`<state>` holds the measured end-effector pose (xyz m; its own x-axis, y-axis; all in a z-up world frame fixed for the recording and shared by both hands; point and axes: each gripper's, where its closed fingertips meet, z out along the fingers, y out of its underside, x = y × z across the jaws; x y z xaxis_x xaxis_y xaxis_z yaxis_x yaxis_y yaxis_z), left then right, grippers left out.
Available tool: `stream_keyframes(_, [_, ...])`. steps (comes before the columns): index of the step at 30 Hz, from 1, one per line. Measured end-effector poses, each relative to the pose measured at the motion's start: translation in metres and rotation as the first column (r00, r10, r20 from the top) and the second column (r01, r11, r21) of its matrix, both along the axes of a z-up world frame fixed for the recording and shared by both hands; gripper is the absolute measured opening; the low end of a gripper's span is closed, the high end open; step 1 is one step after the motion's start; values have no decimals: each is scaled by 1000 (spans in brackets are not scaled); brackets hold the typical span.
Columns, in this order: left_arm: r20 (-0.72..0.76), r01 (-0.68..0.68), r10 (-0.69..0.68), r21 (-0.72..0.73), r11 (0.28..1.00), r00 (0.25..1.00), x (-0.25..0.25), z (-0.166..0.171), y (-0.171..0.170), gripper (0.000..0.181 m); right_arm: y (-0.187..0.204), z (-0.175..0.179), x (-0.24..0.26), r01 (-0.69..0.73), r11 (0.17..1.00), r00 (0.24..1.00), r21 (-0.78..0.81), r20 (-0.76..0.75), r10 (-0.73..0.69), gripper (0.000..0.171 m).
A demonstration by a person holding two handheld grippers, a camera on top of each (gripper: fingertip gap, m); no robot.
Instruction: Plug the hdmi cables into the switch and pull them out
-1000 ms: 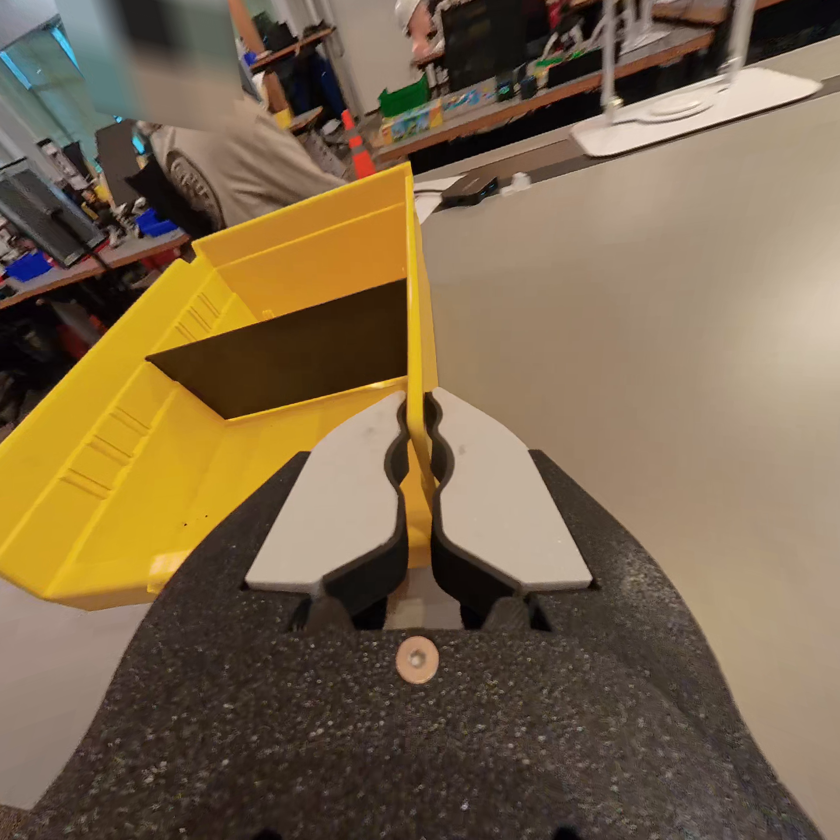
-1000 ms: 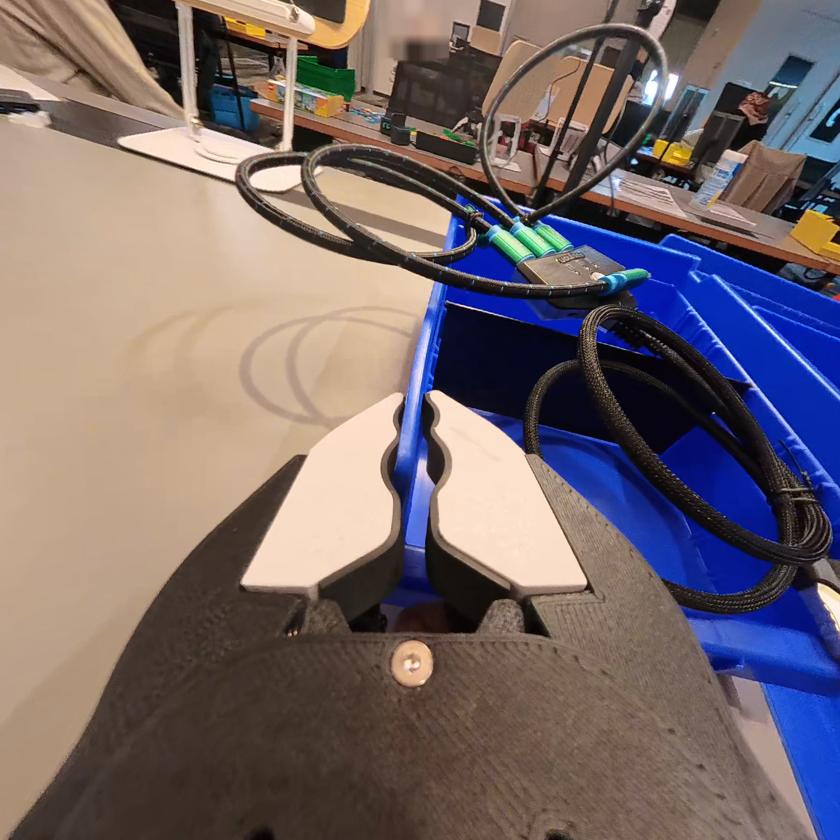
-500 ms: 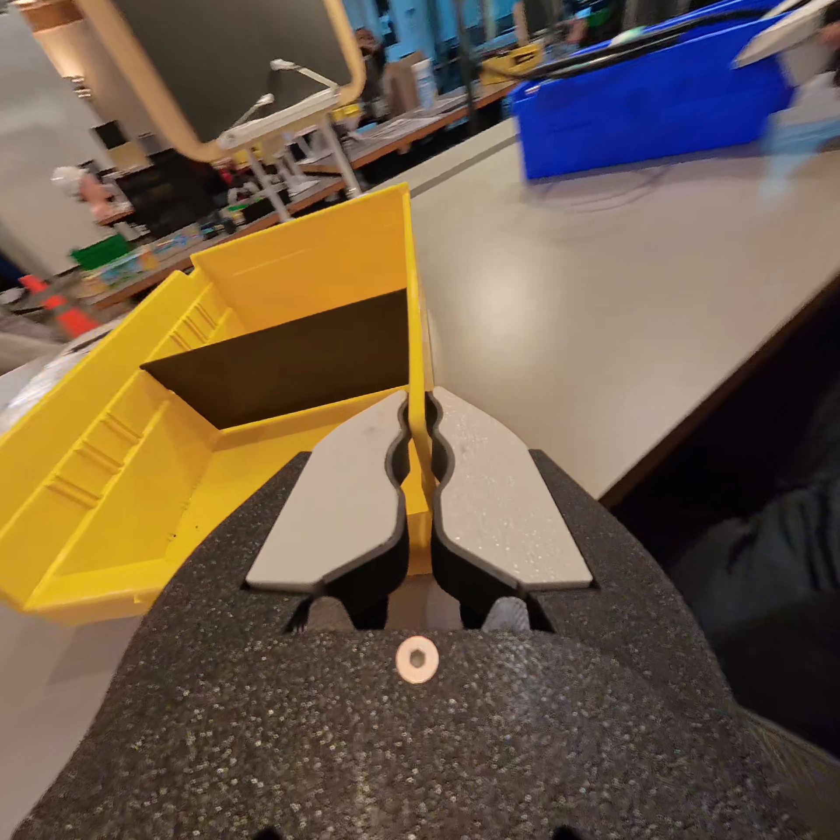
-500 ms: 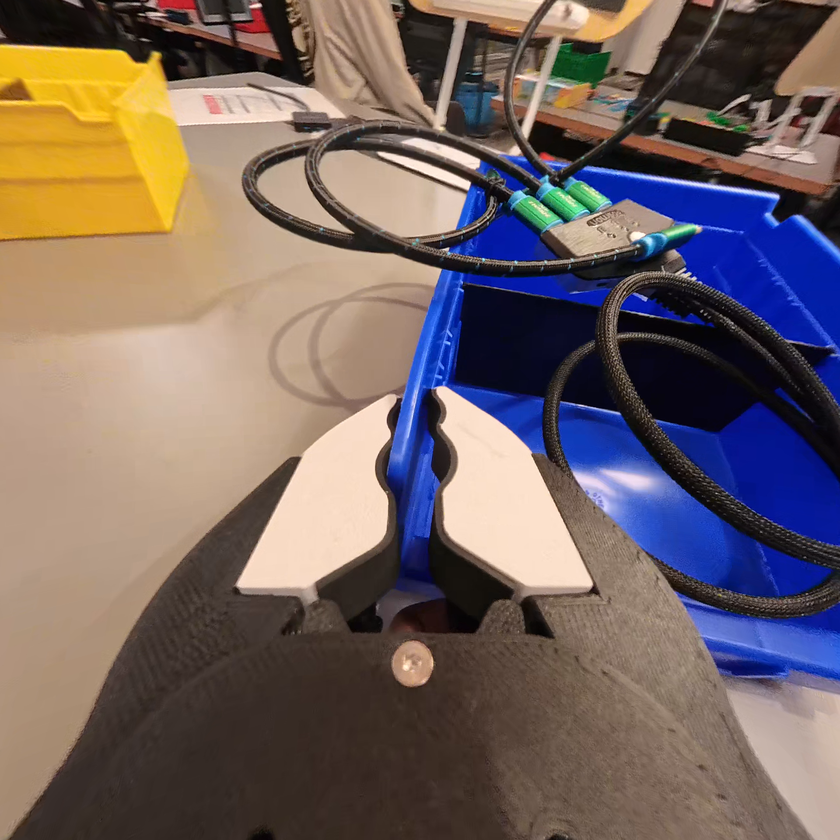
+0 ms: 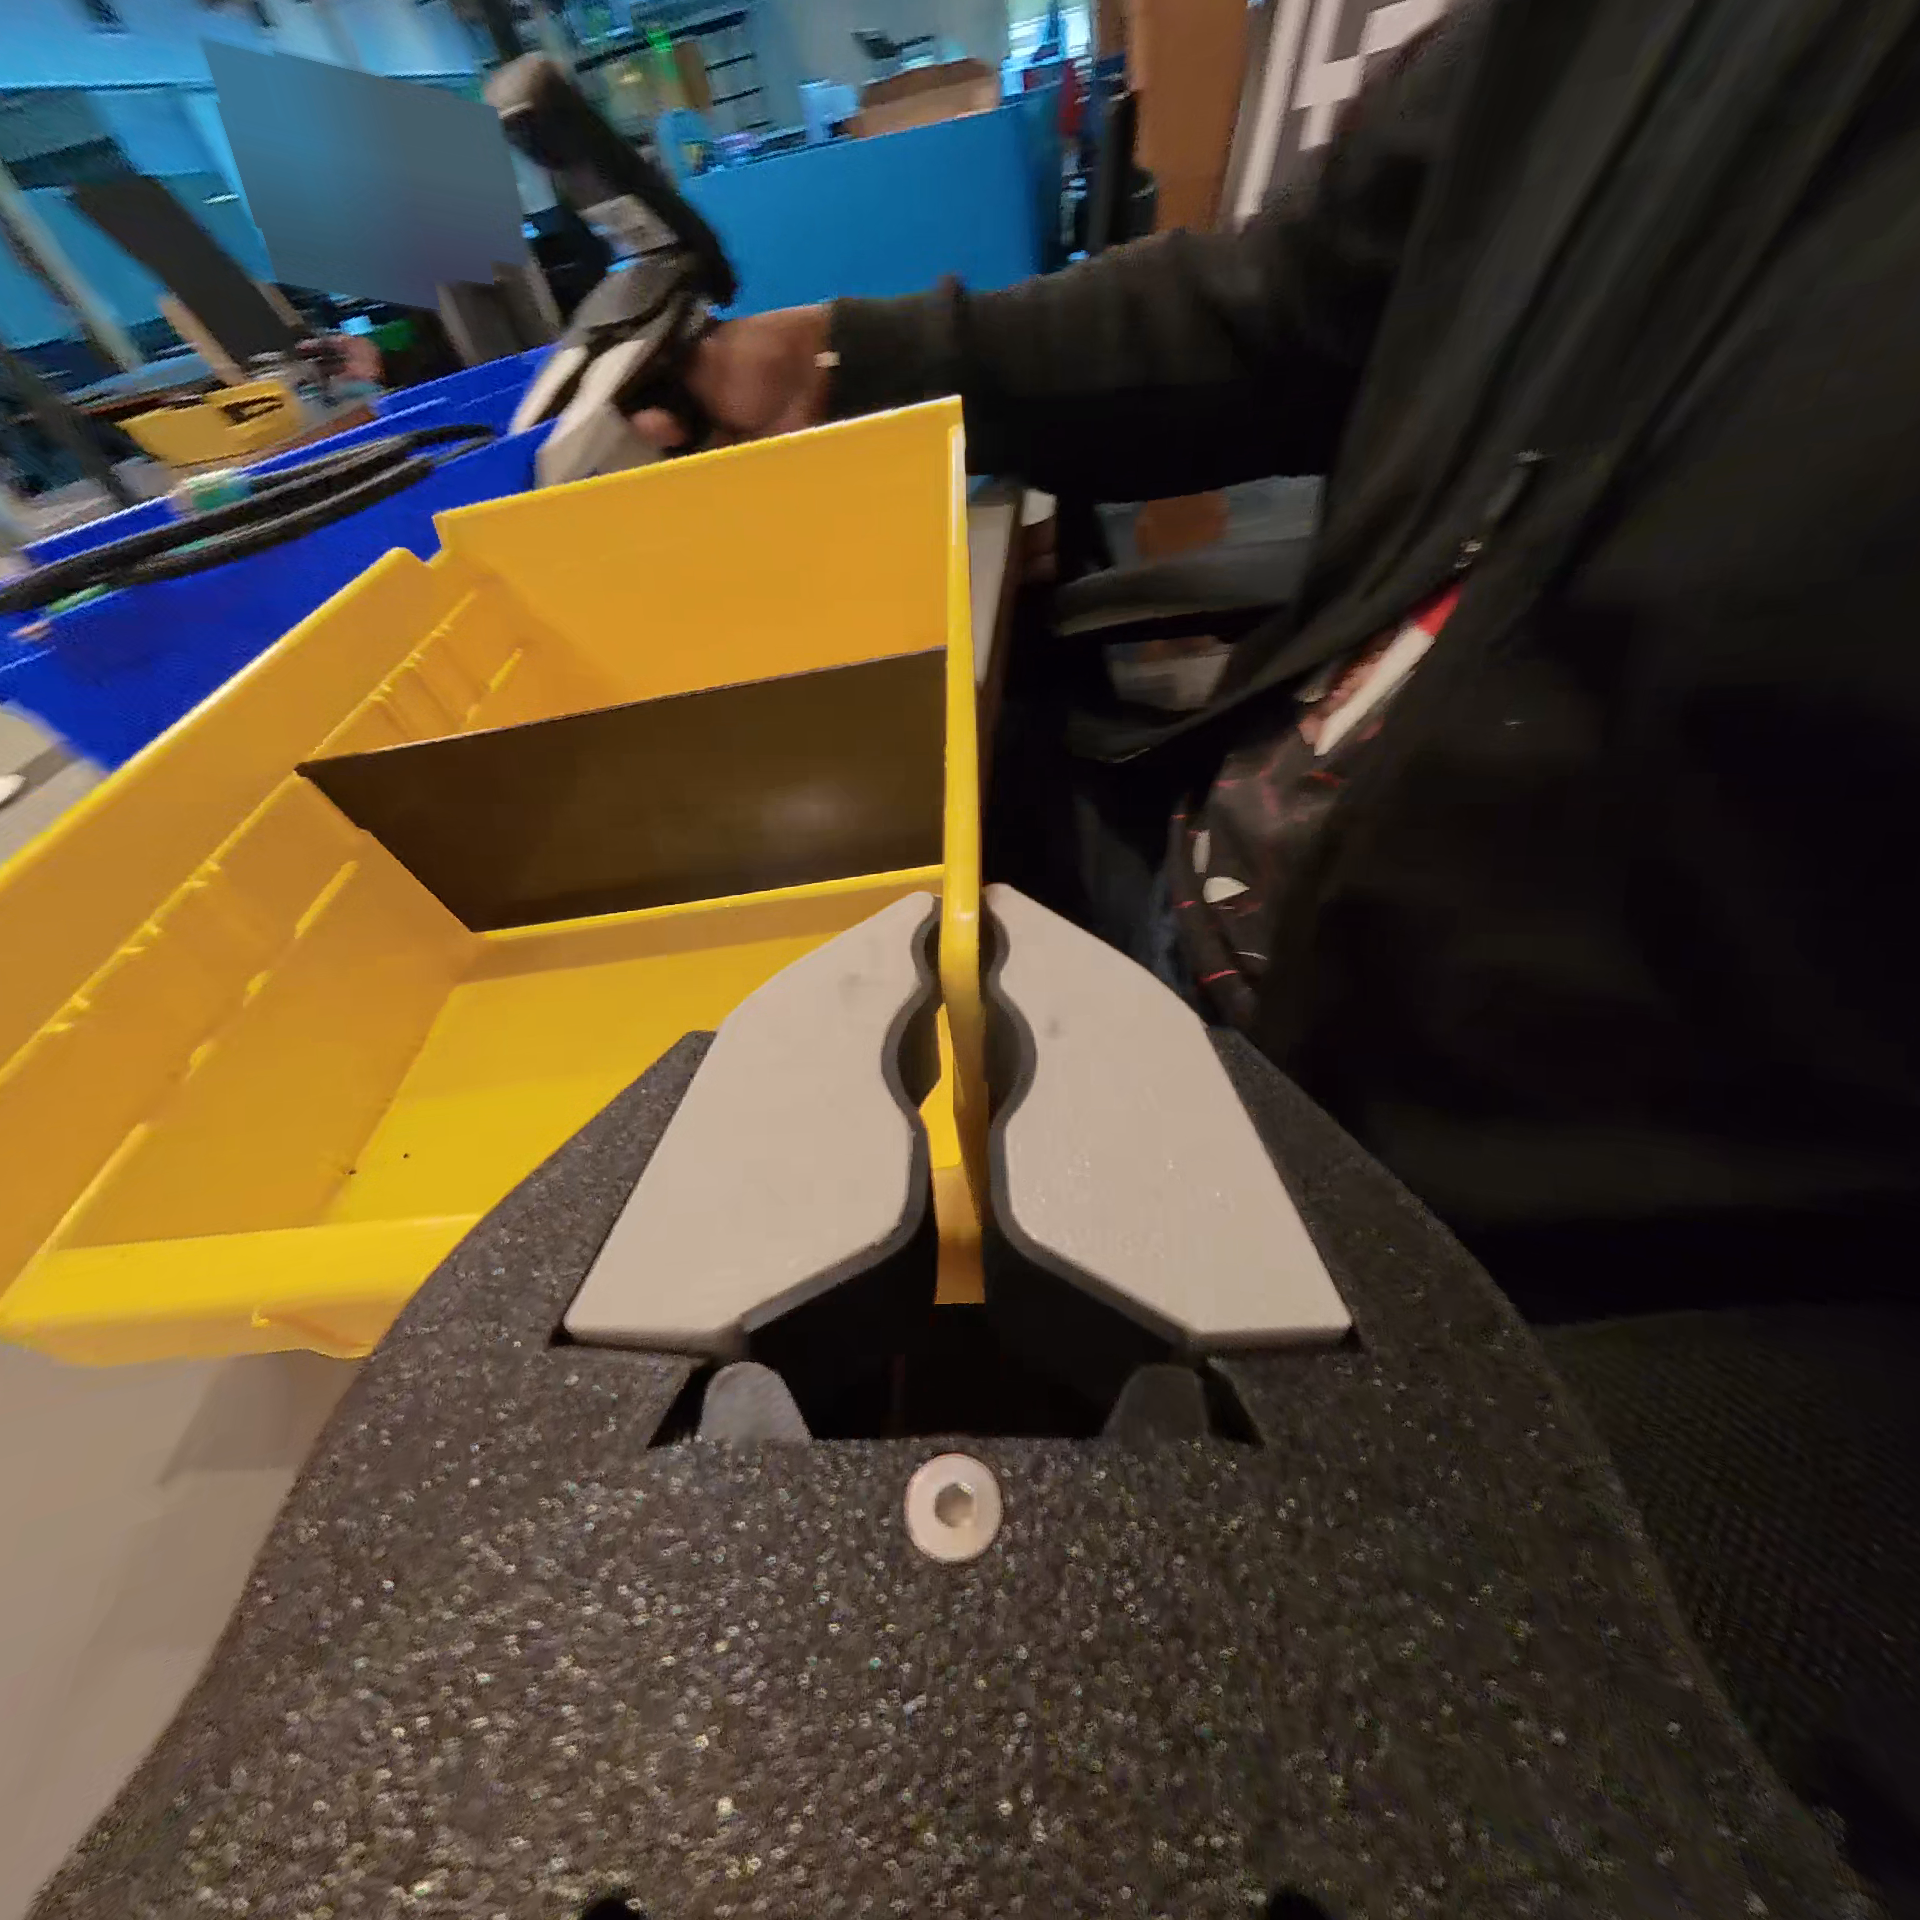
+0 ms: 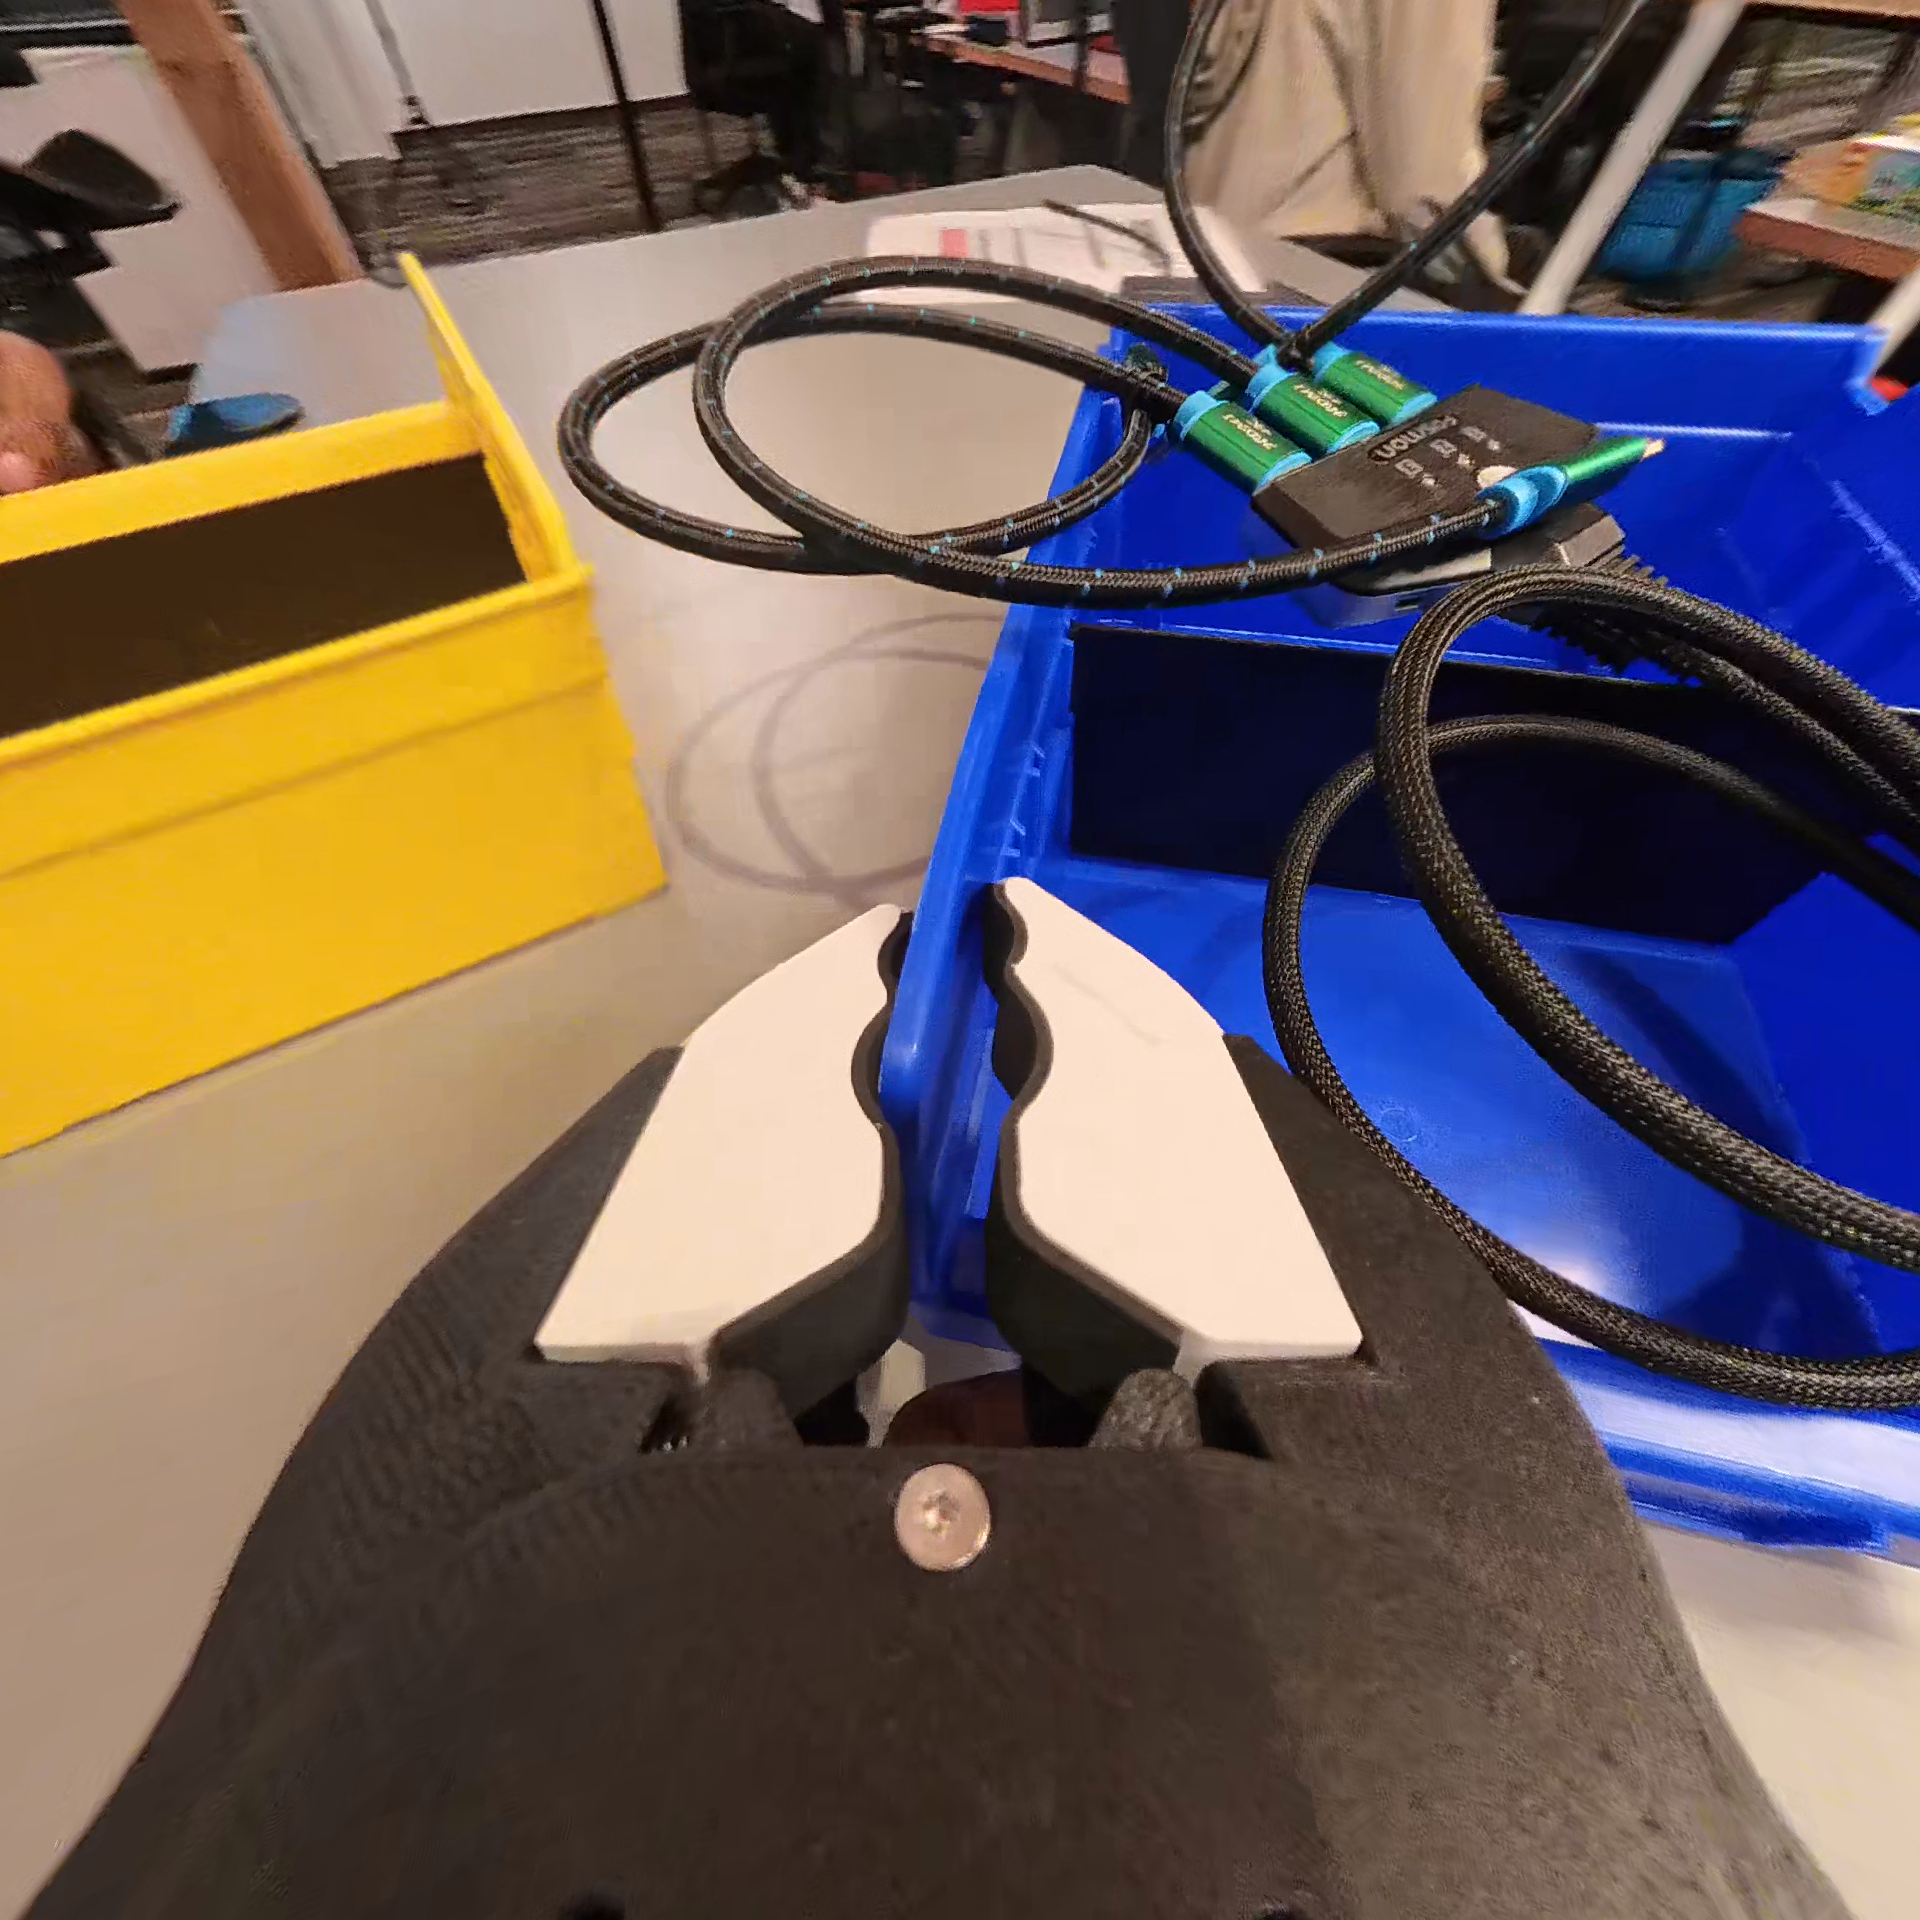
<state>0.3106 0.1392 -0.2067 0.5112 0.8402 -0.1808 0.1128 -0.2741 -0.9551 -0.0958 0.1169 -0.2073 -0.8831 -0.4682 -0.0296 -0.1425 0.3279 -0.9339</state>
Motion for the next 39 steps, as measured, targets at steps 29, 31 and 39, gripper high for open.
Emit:
stream_keyframes(29, [-141,41,-26,105,994,990,-36,32,27,35,-25,90,44,-130,990,990,-52,56,133,37])
stream_keyframes(31, [-180,-68,92,139,988,979,-29,52,7,40,-1,86,30,13,999,997,51,79,-17,40])
stream_keyframes(39, [94,-675,725,462,575,682,-54,85,-195,42,83,52,63,170,943,978,285,64,-196,63])
